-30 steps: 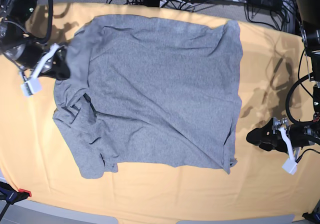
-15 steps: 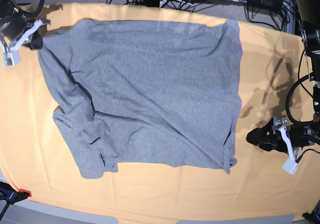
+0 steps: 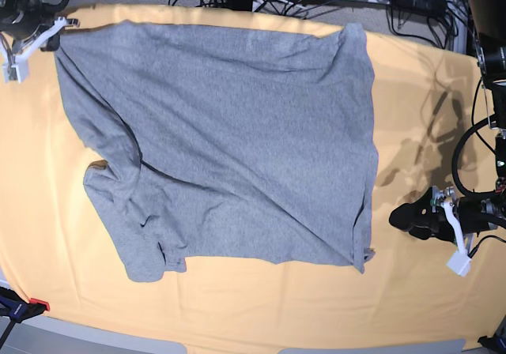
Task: Layout the t-shirt on the table in an organized manner, then fold the t-shirt properly
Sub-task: 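Regrasp the side edge near the hem with the right gripper and pull outward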
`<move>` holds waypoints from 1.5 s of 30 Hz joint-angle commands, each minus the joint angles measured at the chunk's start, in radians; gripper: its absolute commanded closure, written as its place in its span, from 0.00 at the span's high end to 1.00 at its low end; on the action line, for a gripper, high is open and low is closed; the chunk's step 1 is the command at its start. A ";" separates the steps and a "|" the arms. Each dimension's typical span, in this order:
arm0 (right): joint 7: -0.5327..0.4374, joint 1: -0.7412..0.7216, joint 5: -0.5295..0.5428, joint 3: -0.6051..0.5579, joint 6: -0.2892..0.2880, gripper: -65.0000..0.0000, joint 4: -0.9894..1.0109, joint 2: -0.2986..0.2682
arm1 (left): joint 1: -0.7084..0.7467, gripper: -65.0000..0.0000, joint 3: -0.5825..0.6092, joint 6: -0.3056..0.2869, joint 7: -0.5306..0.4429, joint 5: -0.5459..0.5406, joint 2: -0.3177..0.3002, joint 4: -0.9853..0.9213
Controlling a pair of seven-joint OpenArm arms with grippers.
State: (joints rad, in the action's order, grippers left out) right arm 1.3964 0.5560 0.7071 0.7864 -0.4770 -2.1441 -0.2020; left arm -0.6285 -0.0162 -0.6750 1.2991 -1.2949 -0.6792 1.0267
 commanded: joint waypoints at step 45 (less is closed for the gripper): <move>-0.320 -0.710 0.047 -0.257 -0.048 0.47 0.626 -0.067 | -0.031 0.76 -0.008 -0.006 -0.014 0.003 -0.019 0.013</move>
State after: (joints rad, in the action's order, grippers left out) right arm 1.0916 -0.1364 0.7334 0.5251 -0.5232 -1.5002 -0.2520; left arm -0.6281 -0.0162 -0.6746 1.3025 -1.2713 -0.6796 1.0267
